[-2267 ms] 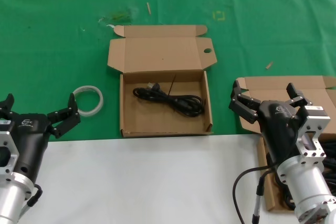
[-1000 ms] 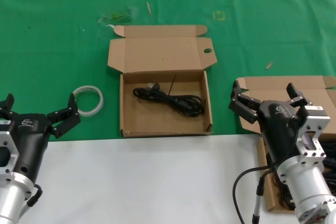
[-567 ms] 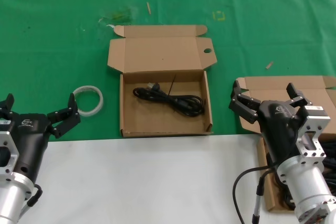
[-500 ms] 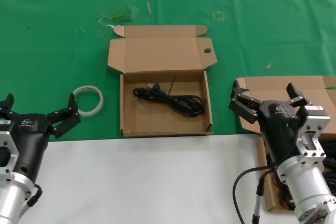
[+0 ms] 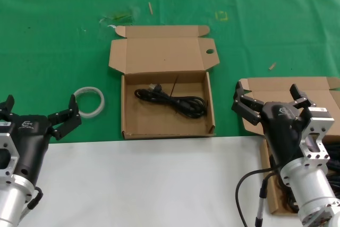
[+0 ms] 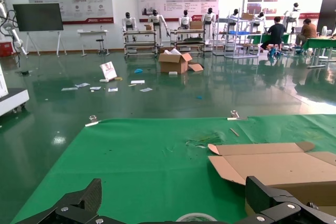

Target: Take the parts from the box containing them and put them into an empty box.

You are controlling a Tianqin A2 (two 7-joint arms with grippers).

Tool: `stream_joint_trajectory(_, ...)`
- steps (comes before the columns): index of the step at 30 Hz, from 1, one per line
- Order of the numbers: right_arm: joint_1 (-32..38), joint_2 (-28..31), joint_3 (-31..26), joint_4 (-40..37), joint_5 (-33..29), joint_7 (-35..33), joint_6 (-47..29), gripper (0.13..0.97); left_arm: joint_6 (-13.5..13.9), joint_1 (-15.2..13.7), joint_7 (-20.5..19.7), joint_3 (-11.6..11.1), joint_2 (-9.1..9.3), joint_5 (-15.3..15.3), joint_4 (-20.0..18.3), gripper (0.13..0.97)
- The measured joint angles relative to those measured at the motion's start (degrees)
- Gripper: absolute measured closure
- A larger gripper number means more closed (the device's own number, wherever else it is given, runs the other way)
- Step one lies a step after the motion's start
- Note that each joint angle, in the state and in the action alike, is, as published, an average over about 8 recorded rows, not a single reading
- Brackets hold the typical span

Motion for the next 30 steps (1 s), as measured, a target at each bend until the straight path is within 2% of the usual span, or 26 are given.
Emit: stream_joint_trajectory(30,0.0,0.0,0.0,0.0,0.0,0.0,0.0,0.129,0.0,0.0,0.0,0.0,0.0,0.0,0.0,0.132)
